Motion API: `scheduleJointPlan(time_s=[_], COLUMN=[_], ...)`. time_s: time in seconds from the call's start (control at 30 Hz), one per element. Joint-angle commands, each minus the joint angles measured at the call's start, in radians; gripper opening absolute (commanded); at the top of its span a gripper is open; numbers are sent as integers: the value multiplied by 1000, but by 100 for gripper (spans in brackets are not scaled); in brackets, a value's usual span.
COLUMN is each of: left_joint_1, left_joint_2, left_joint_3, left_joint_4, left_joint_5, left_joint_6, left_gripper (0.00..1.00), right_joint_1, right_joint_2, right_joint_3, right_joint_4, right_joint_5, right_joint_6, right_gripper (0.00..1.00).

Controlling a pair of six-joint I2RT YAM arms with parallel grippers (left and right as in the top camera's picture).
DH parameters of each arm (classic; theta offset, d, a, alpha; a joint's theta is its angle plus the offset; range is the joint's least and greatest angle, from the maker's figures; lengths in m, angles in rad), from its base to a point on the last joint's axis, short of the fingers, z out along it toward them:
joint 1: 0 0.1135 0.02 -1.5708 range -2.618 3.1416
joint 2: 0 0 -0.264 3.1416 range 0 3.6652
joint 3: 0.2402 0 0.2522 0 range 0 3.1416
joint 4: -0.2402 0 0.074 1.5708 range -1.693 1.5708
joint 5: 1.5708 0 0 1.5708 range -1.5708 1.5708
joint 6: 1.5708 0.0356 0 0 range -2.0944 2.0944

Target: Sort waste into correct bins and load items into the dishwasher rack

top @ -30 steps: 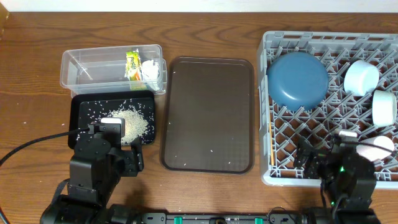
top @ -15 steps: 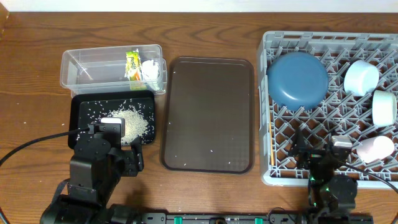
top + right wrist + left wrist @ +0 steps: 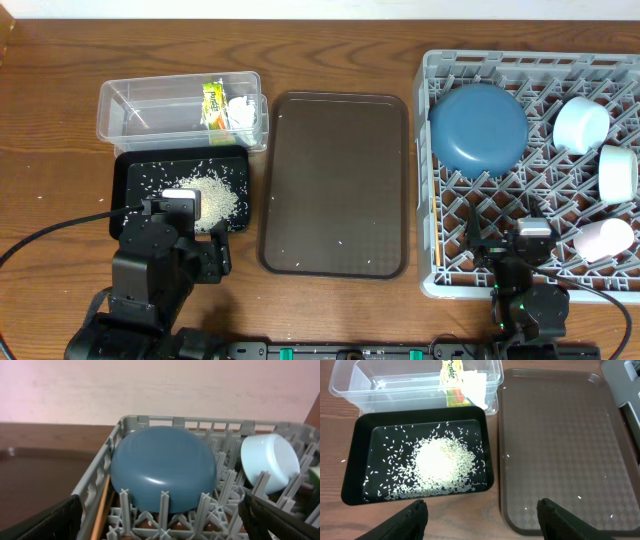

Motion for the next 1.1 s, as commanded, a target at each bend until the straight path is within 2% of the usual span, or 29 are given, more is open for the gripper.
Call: scheduleJointPlan(time_s=[0.0, 1.07], left_joint_1=[0, 0], left_joint_2=[-2, -2], left_joint_3=[-2, -2], left_joint_4=[1, 1], left_joint_5=[-11, -11], left_joint_6=[-2, -2], left_gripper=[73, 73], right_joint_1=[19, 19], right_joint_2=[-7, -7], right_joint_3=[-6, -6], right_joint_4=[-2, -1], right_joint_5=[-21, -27], right_joint_6=[-126, -143], right_gripper=[99, 99])
